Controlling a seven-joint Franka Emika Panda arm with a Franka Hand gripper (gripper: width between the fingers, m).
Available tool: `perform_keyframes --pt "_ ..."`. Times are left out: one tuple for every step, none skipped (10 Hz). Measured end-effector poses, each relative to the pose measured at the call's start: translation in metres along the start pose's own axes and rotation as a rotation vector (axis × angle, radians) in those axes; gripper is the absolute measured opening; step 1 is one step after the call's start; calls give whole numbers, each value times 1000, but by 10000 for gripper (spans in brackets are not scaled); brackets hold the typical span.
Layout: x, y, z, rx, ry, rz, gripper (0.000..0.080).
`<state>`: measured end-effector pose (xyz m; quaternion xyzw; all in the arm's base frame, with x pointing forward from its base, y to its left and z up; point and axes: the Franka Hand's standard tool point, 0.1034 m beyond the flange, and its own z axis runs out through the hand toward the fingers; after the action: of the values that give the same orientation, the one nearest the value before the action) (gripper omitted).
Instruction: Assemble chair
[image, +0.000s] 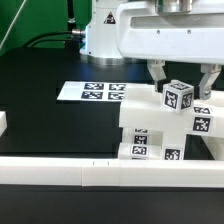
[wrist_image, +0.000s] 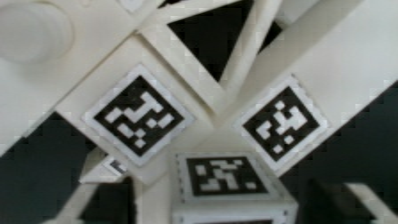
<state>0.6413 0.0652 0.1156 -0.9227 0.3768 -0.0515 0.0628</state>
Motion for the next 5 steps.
perform_keyframes --pt "0 0 0 0 0 -75 622" --pt "0 0 0 0 0 -106 622" --pt "0 0 0 -2 -1 -175 645" --pt "-3 3 1 -29 -17 -359 645" --pt "-3 3 1 -37 -15 -478 648"
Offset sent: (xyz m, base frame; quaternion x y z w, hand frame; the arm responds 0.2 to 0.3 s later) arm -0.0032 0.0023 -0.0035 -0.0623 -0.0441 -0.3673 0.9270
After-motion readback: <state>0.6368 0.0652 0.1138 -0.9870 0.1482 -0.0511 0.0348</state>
